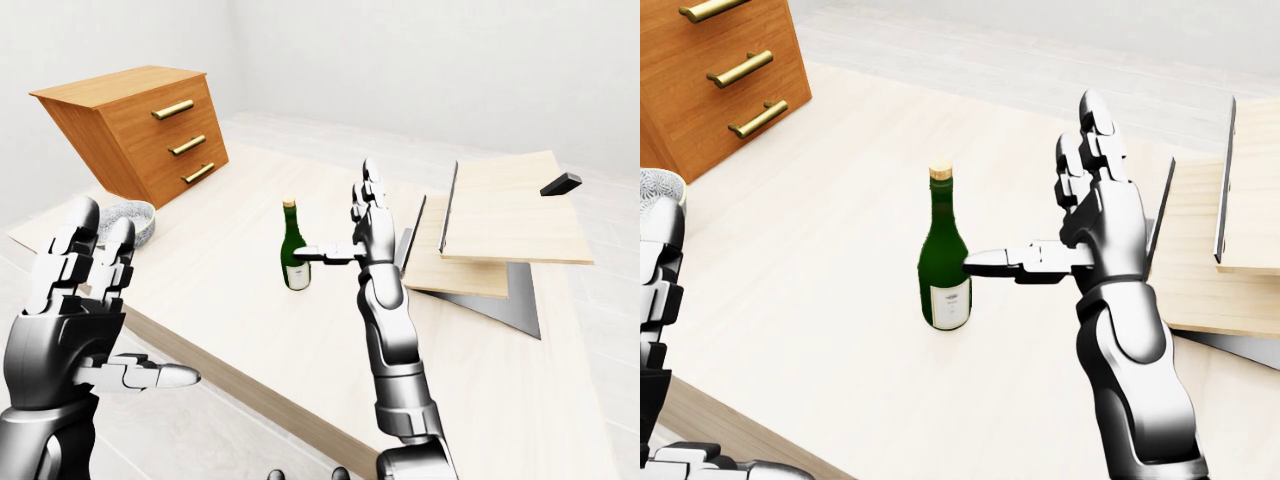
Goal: Put the wine bottle on the wine rack.
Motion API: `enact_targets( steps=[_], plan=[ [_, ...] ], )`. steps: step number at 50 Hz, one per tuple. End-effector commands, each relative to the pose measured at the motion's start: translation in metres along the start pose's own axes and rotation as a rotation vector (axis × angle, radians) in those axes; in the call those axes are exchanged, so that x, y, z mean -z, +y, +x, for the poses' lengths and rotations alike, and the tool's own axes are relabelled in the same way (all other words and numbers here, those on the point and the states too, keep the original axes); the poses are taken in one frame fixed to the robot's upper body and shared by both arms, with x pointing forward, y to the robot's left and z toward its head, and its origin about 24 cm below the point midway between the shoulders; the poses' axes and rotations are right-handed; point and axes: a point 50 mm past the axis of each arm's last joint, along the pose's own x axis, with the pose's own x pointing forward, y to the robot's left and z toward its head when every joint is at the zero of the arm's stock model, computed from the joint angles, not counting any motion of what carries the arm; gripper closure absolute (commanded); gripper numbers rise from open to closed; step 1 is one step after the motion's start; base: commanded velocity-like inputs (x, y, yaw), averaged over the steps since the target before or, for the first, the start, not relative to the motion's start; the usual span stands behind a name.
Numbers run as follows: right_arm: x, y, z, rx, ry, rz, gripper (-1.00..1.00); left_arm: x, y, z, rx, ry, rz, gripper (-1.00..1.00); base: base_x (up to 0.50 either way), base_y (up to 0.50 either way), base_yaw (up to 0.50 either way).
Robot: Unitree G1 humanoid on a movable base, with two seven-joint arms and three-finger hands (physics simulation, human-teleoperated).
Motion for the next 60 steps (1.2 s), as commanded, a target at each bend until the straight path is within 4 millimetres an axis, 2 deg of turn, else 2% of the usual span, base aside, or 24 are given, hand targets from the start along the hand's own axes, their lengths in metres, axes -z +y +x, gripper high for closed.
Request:
enact_targets(
  steps=[1,14,22,31,49,60],
  plan=[
    [0.004,0.011,0.013,-0.021,0.024,-0.004,-1.0,0.0,0.0,0.0,-0.002,0.0,0.0,-1.0,0.0,0.0,0.0],
    [0.0,0.025,0.021,-0.067,0.014,-0.001,-1.0,0.003,0.001,0.0,-0.005,0.011,-0.008,-1.0,0.0,0.0,0.0],
    [0.005,0.03,0.025,-0.071,0.04,-0.01,-1.0,0.007,0.001,0.0,-0.006,0.03,-0.015,-1.0,0.0,0.0,0.0],
    [0.022,0.031,0.034,-0.058,0.121,-0.021,-1.0,0.006,0.002,-0.001,-0.008,0.025,-0.011,-1.0,0.0,0.0,0.0],
    [0.053,0.036,0.038,-0.072,0.277,-0.034,-1.0,0.003,0.004,-0.001,-0.011,0.014,-0.004,-1.0,0.0,0.0,0.0],
    [0.061,0.04,0.043,-0.079,0.326,-0.036,-1.0,0.0,0.005,-0.001,-0.013,-0.004,0.002,-1.0,0.0,0.0,0.0]
  ],
)
